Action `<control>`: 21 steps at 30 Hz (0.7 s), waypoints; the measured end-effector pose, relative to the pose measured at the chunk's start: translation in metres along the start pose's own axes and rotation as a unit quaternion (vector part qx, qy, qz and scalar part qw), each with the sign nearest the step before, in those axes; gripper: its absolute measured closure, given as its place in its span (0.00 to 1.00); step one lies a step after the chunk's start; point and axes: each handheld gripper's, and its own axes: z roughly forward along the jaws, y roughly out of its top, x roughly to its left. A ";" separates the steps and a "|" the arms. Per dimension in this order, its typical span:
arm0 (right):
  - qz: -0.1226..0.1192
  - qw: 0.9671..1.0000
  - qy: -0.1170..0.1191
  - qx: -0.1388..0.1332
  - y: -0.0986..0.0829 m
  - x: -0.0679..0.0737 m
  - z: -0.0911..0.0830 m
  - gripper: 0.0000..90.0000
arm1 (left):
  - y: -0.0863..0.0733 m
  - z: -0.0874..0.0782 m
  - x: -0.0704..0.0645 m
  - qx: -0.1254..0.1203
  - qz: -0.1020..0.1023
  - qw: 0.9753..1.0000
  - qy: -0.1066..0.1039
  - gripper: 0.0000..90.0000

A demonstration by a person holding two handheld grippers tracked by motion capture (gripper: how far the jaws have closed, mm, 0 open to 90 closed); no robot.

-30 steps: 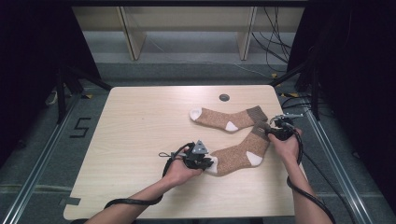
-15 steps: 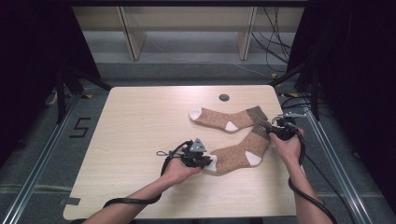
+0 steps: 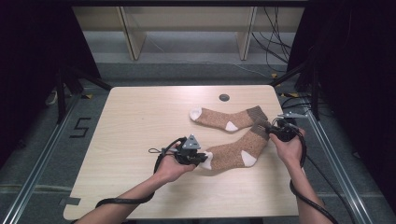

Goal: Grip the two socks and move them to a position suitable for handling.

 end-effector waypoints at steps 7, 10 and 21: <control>-0.021 1.000 0.003 -0.013 0.001 0.016 -0.015 0.86 | -0.005 -0.025 0.004 0.003 0.013 1.000 0.009 0.93; -0.020 0.999 0.021 -0.019 -0.001 0.028 -0.020 0.86 | -0.010 -0.038 0.007 0.007 0.015 1.000 0.014 0.93; -0.070 0.996 0.043 -0.017 -0.007 0.063 -0.031 0.86 | -0.026 -0.078 0.018 0.022 0.021 0.999 0.035 0.93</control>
